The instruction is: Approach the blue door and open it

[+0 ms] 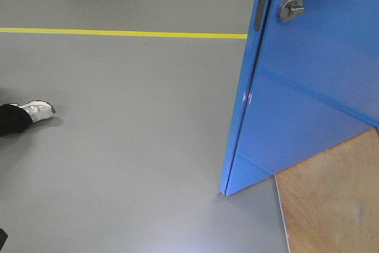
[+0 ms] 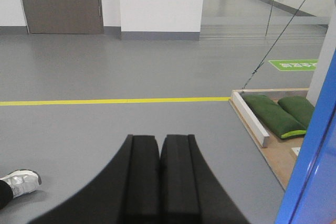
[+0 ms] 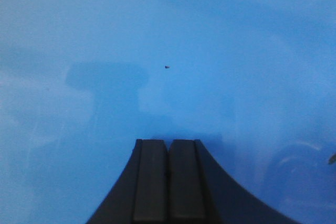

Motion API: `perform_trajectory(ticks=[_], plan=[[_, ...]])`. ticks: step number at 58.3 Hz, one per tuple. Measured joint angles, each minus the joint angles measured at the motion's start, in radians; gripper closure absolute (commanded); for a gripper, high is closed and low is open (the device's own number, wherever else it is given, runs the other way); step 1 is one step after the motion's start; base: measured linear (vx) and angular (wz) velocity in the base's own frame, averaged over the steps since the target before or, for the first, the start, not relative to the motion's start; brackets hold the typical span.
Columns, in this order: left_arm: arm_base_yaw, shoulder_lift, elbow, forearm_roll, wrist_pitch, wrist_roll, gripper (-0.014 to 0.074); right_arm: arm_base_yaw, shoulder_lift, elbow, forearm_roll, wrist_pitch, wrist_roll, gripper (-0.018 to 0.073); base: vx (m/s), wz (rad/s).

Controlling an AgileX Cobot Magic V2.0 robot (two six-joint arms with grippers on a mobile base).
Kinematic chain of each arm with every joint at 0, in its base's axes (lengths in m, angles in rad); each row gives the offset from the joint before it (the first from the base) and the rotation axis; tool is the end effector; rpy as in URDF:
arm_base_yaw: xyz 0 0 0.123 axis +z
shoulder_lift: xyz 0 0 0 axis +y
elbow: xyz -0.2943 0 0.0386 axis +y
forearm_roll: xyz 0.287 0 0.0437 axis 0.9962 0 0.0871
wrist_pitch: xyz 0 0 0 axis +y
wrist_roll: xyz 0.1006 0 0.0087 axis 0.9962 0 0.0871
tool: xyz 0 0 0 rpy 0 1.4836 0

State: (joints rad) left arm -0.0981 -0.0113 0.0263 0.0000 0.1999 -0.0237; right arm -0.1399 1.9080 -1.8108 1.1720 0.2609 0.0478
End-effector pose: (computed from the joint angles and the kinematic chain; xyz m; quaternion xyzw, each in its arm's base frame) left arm 0.0926 -0.0091 0.1847 0.0279 0.7503 -0.0402 0.6593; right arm 0.5194 -0.0488 0.3925 0.3997 0.6286 0.4132 0.5238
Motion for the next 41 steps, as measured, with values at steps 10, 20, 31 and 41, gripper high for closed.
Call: perform_trajectory(ticks=[10,20,31,41], plan=[[0.000,0.000,0.000,0.000,0.000,0.000,0.0524,0.001,0.000,0.000,0.001,0.000,0.000,0.0561,0.12,0.07],[0.000,0.000,0.000,0.000,0.000,0.000,0.0524,0.003,0.000,0.000,0.003,0.007,0.000,0.0561,0.13,0.05],[0.000,0.000,0.000,0.000,0.000,0.000,0.0524,0.005,0.000,0.000,0.003,0.020,0.000,0.0561,0.14,0.03],[0.000,0.000,0.000,0.000,0.000,0.000,0.0524,0.006,0.000,0.000,0.003,0.020,0.000,0.0561,0.14,0.02]])
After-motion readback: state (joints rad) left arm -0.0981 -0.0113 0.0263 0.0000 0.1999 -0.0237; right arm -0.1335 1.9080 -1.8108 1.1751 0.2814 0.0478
